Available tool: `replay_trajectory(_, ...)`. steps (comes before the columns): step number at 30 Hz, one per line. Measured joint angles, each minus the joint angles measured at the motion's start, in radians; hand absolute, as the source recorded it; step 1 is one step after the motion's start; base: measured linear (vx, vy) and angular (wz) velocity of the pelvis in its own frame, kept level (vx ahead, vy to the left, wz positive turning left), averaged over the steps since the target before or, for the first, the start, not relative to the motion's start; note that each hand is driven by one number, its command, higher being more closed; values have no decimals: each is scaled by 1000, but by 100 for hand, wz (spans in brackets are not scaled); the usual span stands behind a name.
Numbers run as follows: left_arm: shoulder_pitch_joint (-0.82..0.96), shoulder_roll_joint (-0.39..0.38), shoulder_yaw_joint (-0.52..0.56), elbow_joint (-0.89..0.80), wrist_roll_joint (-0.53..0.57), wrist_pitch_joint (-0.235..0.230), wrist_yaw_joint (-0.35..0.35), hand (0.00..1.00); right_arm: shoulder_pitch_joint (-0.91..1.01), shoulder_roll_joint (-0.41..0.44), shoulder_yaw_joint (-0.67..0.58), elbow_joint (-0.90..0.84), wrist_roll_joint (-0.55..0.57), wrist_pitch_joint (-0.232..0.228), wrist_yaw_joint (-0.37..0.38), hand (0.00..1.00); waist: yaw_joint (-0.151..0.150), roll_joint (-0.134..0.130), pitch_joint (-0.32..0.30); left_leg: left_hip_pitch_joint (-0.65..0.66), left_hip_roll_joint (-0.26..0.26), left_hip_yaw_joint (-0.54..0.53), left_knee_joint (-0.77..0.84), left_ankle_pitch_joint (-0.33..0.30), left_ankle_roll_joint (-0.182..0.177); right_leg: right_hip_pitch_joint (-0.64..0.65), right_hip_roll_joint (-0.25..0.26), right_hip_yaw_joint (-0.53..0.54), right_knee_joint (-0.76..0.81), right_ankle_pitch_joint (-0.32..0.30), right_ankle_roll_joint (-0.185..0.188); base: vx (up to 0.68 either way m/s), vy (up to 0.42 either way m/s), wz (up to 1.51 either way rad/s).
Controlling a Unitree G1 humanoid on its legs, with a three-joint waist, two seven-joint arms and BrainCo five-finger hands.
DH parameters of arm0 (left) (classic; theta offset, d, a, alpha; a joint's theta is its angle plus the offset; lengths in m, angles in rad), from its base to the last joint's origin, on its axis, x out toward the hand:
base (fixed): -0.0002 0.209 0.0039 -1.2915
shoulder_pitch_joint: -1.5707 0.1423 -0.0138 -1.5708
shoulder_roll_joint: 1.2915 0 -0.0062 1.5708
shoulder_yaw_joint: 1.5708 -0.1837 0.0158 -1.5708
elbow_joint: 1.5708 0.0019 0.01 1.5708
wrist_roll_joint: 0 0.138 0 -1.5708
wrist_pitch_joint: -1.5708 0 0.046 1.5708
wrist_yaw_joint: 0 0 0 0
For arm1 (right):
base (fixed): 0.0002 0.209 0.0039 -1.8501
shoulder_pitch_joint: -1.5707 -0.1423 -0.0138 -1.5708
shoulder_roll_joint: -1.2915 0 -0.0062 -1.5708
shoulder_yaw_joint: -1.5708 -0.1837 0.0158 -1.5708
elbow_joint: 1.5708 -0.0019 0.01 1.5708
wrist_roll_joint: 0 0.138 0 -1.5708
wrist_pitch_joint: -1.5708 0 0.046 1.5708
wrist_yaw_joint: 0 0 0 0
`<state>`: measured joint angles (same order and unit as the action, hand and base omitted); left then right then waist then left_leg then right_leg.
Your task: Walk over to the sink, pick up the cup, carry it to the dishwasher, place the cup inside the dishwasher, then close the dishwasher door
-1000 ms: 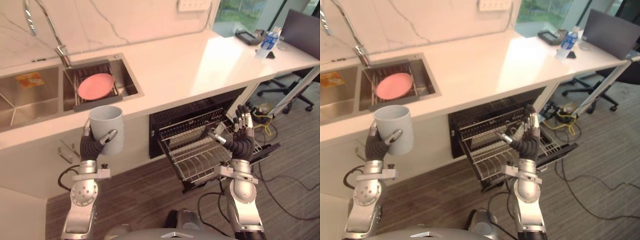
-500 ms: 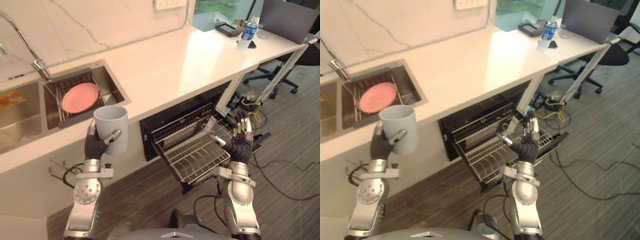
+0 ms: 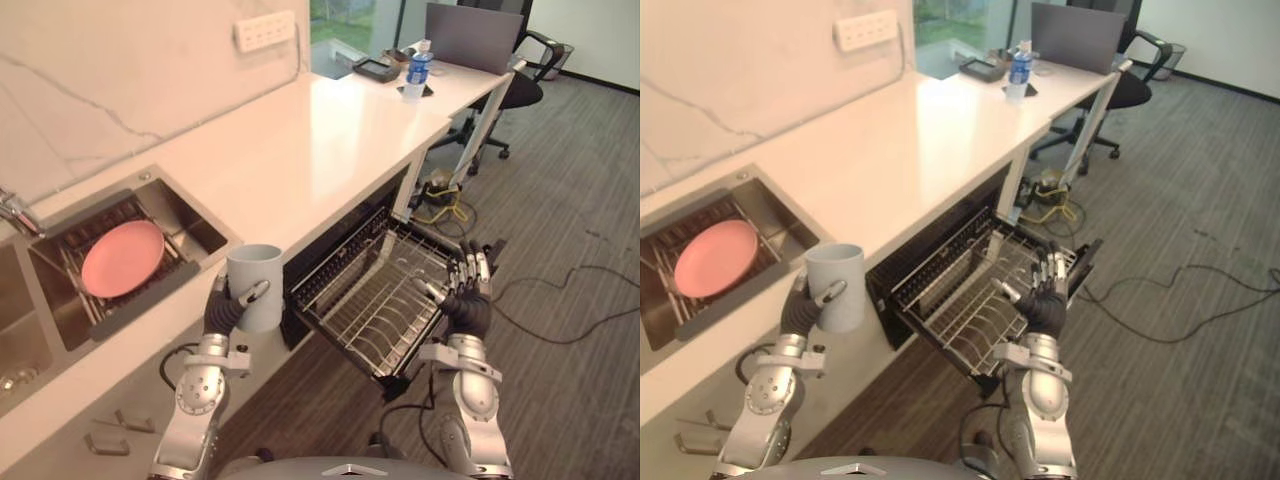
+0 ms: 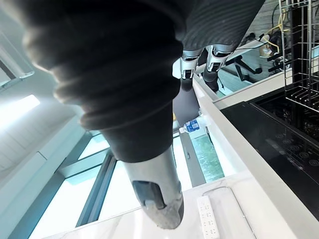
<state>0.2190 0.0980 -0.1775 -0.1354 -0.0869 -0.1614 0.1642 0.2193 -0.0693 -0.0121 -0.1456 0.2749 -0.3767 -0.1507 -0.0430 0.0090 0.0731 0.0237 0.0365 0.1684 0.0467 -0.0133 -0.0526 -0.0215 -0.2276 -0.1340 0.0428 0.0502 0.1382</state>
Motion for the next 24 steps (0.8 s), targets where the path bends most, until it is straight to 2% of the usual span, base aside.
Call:
replay_trajectory(4,-1,-19,3,0,-12,-53,77,100,1,21,15,0,21,-2,39,0,3,-5,-3,26,-8,7,-24,-3,2,22,-7,-20,-22,8,15,39,23,-6)
replay_trajectory(5,-11,-44,-16,5,-12,-83,121,100,0,19,42,0,57,-2,43,0,2,-1,-7,32,-5,12,-35,-3,1,23,-3,-19,-28,9,18,16,-24,-9)
replay_trajectory(7,-47,-63,-46,37,-7,-113,163,100,-1,21,62,0,103,0,58,0,5,0,-9,33,0,18,-37,-4,-1,23,4,-17,-34,11,18,5,-36,-12)
replay_trajectory(9,-112,-78,-87,96,45,-147,241,100,-21,21,115,0,190,10,118,0,-2,-3,-10,53,13,31,-57,1,-10,30,20,-12,-48,18,13,-2,-59,-19)
replay_trajectory(14,-203,-80,-166,139,187,-194,346,100,-75,19,209,0,318,49,196,0,-11,-13,-15,85,40,72,-68,-1,-26,52,54,6,-96,47,0,-5,-54,-27)
replay_trajectory(18,-256,-80,-219,188,291,-200,393,100,-96,18,244,-4,378,83,208,0,-16,-20,-24,95,49,84,-68,-5,-32,61,66,15,-112,54,-3,-22,-40,-12)
replay_trajectory(19,-268,-79,-234,202,331,-199,402,100,-111,17,244,-5,426,111,222,0,-16,-24,-26,99,52,94,-68,-6,-34,61,69,16,-115,58,-5,-38,-30,-13)
replay_trajectory(24,-313,-64,-278,254,408,-172,420,100,-122,-3,248,-15,608,175,272,0,-17,-29,-31,101,56,106,-68,-7,-35,59,75,21,-122,66,-8,-36,-23,-9)
